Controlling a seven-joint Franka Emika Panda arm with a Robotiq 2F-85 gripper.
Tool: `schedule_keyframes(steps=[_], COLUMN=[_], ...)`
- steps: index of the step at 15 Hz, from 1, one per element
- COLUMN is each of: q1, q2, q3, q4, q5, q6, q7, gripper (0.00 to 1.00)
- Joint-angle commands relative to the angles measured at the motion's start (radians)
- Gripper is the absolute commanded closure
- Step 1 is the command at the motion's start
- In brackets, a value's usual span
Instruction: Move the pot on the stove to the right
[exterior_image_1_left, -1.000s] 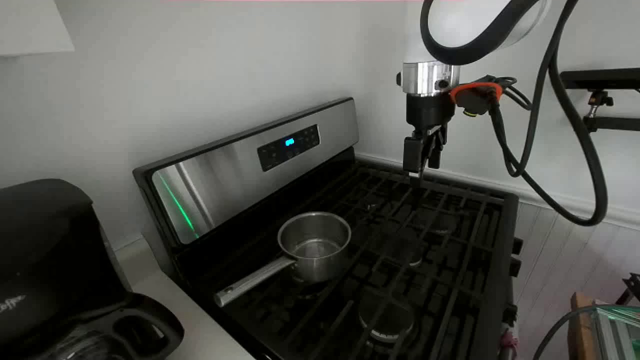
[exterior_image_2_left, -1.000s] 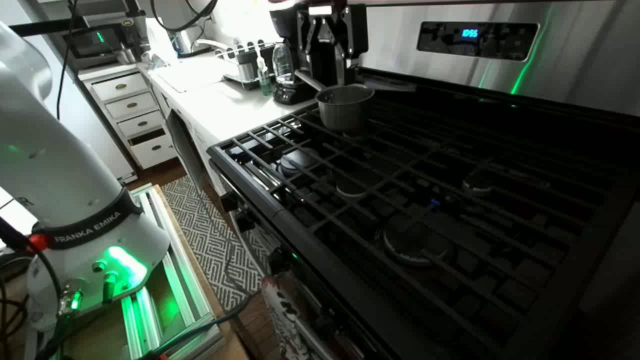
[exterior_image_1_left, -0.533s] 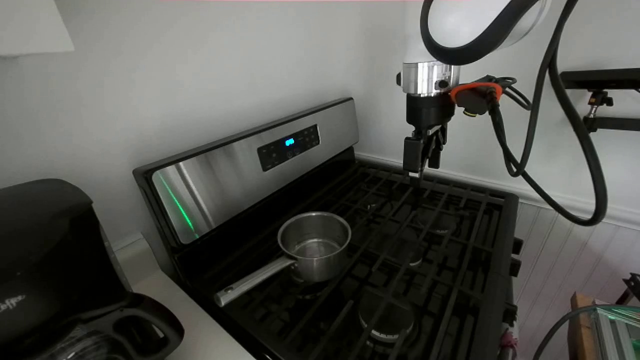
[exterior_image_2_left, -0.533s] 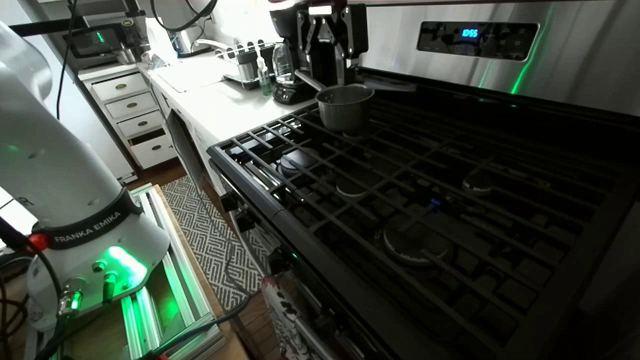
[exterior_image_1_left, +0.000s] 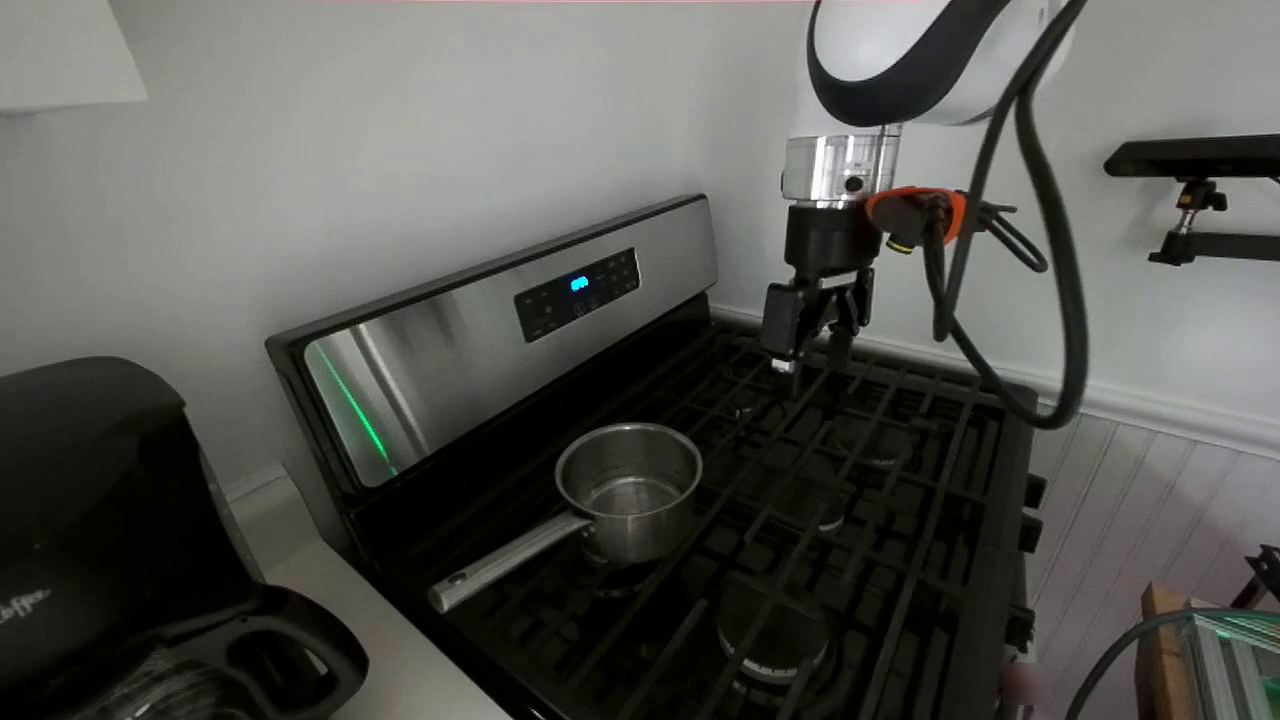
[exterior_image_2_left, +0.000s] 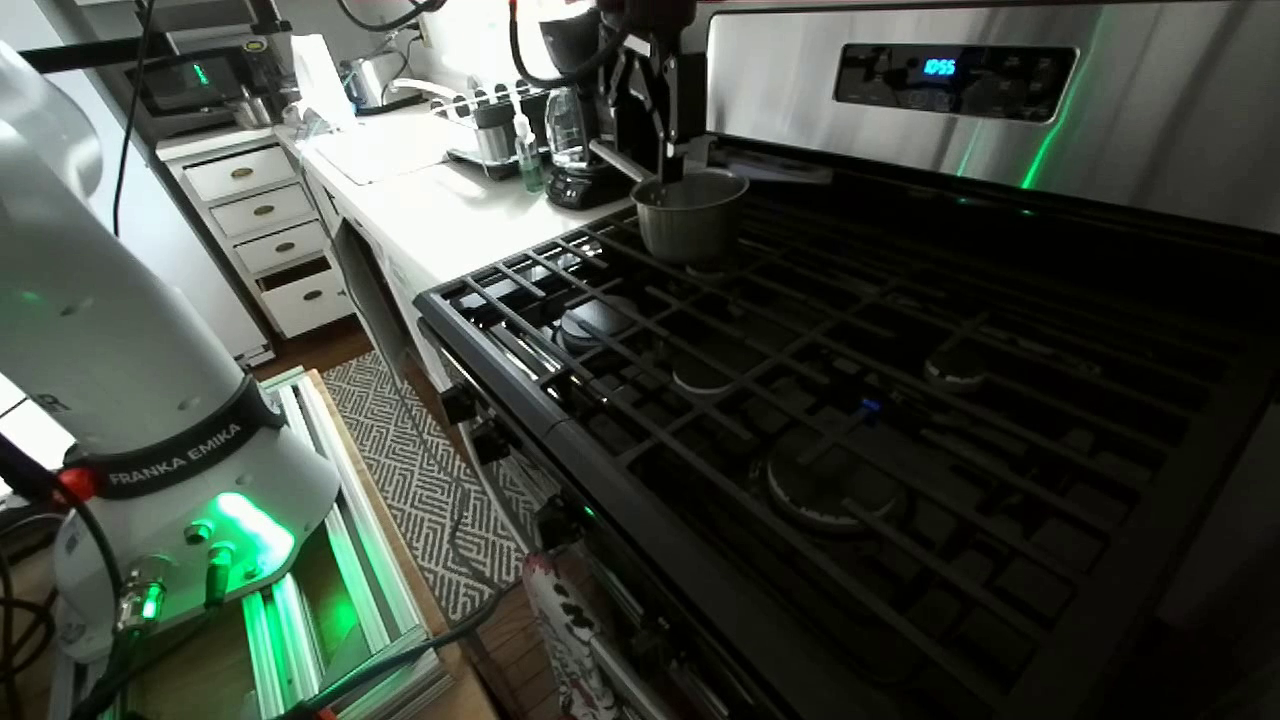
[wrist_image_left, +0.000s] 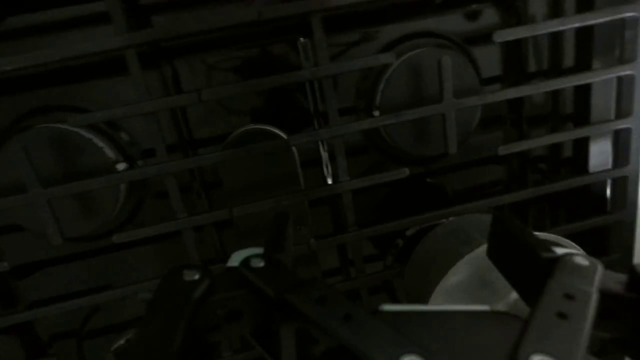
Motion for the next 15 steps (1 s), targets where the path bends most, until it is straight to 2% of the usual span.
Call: schedule_keyframes(steps=[1, 8, 15], q1=[0.032, 0.052, 0.052], q2=[0.098, 0.274, 0.410], q3=[0.023, 0.080, 0.091], q4=[0.047, 0.126, 0.195], q5=[0.133, 0.102, 0.134], q6=[0.074, 0.278, 0.379], q7=[0.074, 0.293, 0.305], gripper=[0.00, 0.00, 0.00])
